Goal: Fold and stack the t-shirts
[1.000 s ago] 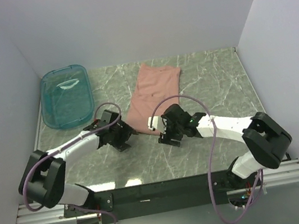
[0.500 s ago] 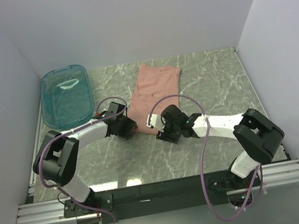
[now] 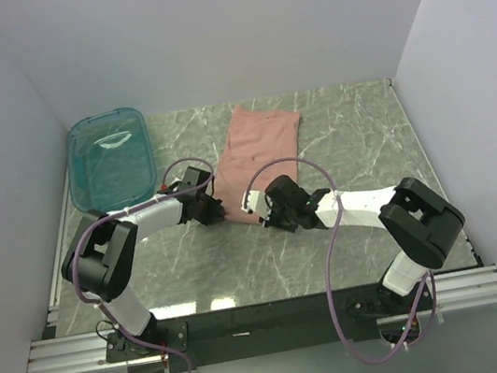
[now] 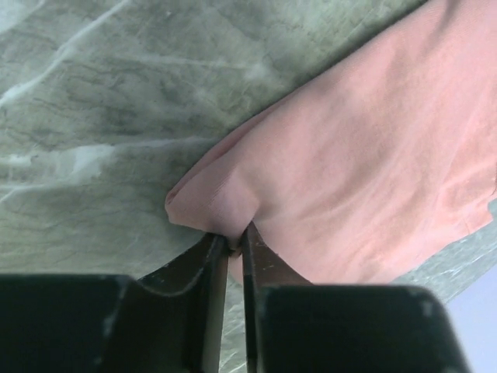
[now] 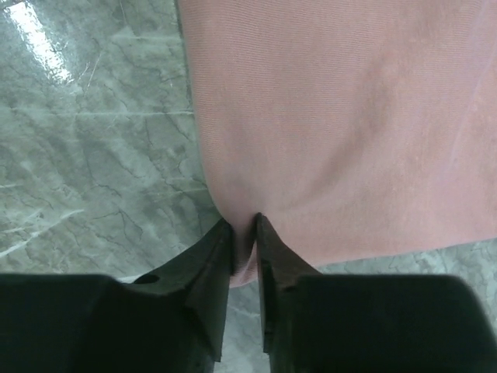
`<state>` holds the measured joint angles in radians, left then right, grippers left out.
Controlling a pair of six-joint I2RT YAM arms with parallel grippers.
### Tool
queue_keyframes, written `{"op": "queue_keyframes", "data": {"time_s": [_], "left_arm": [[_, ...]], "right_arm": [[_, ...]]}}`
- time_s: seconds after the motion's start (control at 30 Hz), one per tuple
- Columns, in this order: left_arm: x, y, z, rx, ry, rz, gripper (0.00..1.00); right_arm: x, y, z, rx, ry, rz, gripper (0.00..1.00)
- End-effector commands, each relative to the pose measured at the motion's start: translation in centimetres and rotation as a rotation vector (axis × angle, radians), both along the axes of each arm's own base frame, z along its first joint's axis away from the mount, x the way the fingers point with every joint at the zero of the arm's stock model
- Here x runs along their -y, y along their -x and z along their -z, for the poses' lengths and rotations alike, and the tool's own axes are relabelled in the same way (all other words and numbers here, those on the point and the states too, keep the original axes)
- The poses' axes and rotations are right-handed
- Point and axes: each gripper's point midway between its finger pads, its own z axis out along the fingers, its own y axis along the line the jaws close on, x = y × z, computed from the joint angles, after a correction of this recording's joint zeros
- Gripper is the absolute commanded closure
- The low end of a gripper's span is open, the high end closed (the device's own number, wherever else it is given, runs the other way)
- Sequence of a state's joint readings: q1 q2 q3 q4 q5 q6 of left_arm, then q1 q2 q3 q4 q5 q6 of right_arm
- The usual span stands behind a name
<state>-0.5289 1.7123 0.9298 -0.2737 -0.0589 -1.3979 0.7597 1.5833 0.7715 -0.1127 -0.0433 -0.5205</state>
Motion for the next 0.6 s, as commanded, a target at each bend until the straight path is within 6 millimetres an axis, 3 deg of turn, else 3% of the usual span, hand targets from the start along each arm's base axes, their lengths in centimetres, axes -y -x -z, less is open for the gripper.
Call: {"op": "queue_keyframes", "data": {"time_s": [0.0, 0.13, 0.23, 0.37, 0.57], "left_arm": [[-0.3, -1.2, 0.0, 0.041, -0.031, 0.004, 0.87], [-0.2, -1.4, -0.3, 0.062, -0.024, 0.014, 1.00], [-0.1, -1.2, -0.7, 0.073, -0.012, 0.019, 1.00], [-0.2, -0.7, -1.5, 0.093, 0.009, 0.024, 1.00], [0.1, 1.6, -2.1, 0.098, 0.076, 0.071, 1.00]], "right_arm": [[-0.4, -0.3, 0.1, -0.013, 0.003, 0.006, 0.76], [-0.6, 0.2, 0.1, -0.039, 0.000, -0.012, 0.85], [-0.8, 1.1, 0.1, -0.093, 0.005, -0.057, 0.87], [-0.9, 3.1, -0.2, -0.161, 0.003, -0.168, 1.00], [-1.0, 4.6, -0.9, -0.201, -0.037, -0.228, 1.00]]}}
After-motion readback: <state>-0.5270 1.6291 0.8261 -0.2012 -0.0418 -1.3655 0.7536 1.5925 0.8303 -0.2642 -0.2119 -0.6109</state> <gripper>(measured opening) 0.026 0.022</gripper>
